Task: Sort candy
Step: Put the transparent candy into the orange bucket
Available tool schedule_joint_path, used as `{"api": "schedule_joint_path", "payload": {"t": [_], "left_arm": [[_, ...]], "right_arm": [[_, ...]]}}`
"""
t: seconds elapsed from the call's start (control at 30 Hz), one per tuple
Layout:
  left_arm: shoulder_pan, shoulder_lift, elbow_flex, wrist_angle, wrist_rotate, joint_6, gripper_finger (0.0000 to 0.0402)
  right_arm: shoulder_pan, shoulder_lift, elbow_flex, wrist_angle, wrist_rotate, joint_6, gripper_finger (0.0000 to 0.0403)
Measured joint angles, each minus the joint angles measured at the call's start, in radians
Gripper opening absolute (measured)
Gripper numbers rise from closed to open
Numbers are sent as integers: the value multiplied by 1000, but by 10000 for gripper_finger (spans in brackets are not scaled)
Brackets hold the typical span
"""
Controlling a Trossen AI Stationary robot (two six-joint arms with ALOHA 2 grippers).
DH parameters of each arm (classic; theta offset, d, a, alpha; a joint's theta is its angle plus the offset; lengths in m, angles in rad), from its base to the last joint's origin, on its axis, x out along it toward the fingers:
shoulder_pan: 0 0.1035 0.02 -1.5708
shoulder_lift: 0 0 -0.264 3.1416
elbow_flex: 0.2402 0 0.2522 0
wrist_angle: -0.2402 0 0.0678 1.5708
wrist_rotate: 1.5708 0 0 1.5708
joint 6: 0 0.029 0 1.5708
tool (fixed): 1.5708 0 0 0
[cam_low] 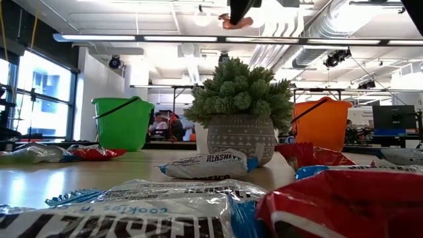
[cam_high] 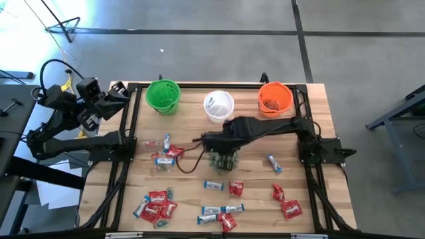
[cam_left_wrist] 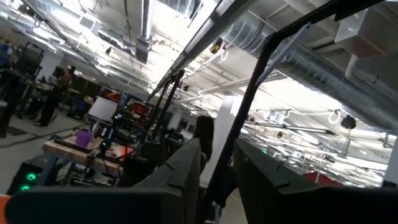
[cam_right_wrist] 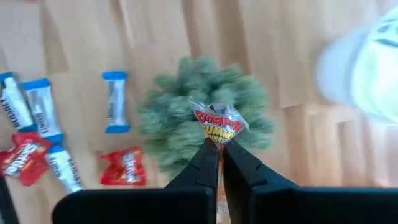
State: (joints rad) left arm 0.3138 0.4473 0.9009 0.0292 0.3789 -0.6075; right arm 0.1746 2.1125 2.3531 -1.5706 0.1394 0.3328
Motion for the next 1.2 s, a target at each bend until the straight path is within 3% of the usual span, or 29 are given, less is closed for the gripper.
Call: {"api": "schedule_joint_path", "payload": {"t": [0.4, 0.63, 0.83, 0.97, 1.2], "left_arm": [[0, 0, 0, 79, -8, 124, 82], [0, 0, 0, 79, -11, 198, 82], [0, 0, 0, 74, -100, 219, 82], [0, 11, 0, 74, -187, 264, 82], [0, 49, 0, 74, -400, 361, 82]], "right_arm": [[-236, -114, 0, -1, 97, -171, 3], [-413, -171, -1, -1, 98, -263, 3], [-551, -226, -9, 2, 98, -358, 3], [-631, -290, -112, 1, 96, -386, 3], [-723, -474, -463, -2, 94, -428, 3]]}}
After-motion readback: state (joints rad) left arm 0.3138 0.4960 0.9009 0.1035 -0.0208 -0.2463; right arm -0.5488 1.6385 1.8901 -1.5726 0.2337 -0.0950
